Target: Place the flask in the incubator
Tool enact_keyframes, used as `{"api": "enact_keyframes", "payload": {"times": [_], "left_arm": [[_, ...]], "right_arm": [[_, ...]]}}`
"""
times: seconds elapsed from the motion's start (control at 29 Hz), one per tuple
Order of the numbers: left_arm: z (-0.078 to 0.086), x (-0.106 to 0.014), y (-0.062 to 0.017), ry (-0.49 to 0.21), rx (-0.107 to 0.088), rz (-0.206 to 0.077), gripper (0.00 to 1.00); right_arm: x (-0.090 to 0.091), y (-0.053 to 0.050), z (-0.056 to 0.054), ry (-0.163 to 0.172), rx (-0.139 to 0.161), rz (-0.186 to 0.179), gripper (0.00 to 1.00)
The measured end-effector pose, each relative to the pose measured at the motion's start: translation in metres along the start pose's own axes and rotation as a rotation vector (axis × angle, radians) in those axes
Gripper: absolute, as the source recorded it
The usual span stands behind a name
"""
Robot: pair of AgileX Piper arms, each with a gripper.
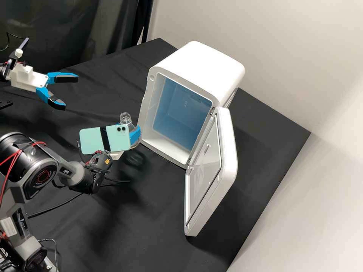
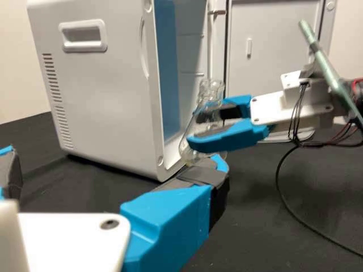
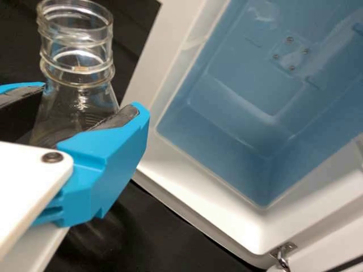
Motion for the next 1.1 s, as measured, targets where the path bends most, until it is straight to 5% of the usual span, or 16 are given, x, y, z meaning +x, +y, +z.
{"api": "enact_keyframes", "payload": {"times": [0.41,0.72,1.1], "left_arm": [[0.000,-0.004,-0.0005,-0.003,-0.003,0.011,1.00],[0.003,-0.003,-0.0018,-0.040,0.007,0.003,1.00],[0.005,-0.002,-0.0041,-0.050,0.013,-0.012,1.00]], "right_arm": [[-0.002,0.001,0.003,-0.023,0.027,0.037,0.00],[0.005,0.001,0.012,-0.083,0.069,0.060,0.00],[0.020,0.019,0.015,-0.104,0.094,0.139,0.00]]}}
